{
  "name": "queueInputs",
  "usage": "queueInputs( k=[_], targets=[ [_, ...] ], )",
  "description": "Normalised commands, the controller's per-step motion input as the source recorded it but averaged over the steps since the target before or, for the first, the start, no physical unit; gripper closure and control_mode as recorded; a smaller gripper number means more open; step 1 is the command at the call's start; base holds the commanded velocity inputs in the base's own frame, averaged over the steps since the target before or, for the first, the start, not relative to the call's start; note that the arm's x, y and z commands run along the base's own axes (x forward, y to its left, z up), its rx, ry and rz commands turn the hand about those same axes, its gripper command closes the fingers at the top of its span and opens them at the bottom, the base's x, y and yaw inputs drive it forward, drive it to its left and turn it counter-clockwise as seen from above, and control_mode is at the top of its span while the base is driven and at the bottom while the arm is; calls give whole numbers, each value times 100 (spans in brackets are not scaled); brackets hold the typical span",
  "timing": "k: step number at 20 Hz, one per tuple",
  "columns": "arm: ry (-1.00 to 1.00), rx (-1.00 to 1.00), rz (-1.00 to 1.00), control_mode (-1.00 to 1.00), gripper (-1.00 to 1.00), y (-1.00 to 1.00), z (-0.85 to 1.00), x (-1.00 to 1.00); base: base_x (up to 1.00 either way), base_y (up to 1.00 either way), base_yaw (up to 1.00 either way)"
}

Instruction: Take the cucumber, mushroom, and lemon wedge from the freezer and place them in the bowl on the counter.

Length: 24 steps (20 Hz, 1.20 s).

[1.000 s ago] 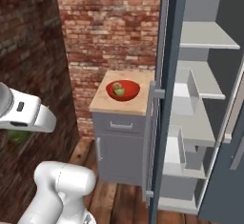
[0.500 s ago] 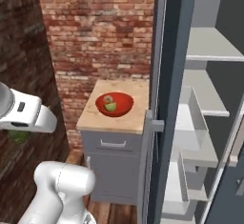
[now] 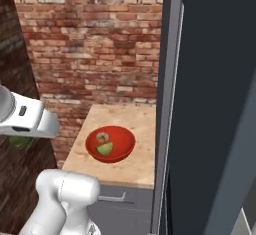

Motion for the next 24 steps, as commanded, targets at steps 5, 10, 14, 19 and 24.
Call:
queueInputs(
  k=[5, 10, 14, 19, 24],
  targets=[
    [0, 0, 0, -100, 100, -5, -2, 5, 35, -2, 0],
    [0, 0, -1, -100, 100, -63, -43, 44, 0, 0, 0],
    [0, 0, -1, -100, 100, -46, -62, 88, 0, 0, 0],
    [1, 0, 0, -100, 100, -3, -48, 92, 0, 0, 0],
    [3, 0, -2, -100, 100, -3, -39, 71, 0, 0, 0]
  ],
)
